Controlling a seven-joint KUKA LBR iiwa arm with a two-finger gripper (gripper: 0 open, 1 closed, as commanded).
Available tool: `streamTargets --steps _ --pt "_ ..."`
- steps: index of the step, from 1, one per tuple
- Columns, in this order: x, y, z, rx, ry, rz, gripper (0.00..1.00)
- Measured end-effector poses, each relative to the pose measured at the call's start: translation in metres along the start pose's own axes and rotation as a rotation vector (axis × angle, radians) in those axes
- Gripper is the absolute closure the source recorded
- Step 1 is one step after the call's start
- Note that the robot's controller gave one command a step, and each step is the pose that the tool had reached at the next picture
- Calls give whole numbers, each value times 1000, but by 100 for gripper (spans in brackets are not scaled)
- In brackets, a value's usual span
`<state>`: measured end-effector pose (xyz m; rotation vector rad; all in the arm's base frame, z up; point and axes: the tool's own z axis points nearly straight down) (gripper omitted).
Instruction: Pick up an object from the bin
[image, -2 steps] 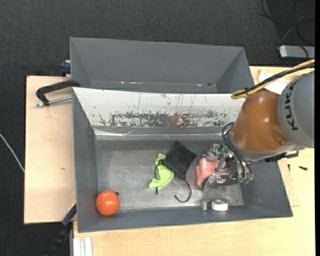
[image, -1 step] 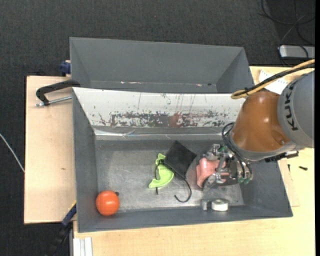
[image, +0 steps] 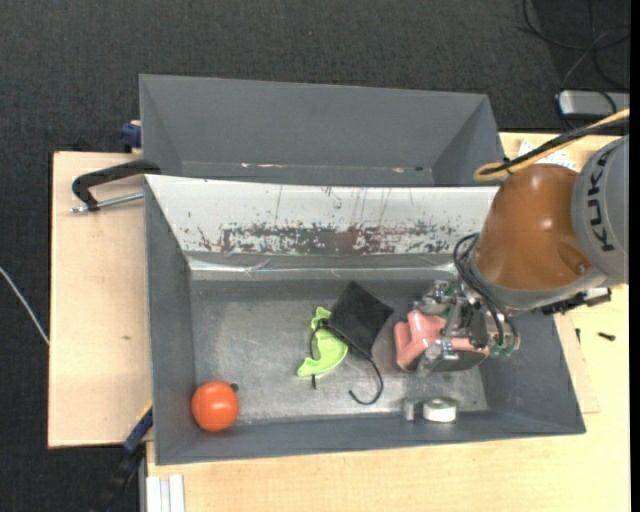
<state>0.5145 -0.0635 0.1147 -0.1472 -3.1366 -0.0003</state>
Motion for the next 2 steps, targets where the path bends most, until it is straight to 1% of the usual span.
streamTargets --steps 1,2 --pt "-3 -6 -59 -2 4 -6 100" --pt "1 -4 -119 -1 4 16 100"
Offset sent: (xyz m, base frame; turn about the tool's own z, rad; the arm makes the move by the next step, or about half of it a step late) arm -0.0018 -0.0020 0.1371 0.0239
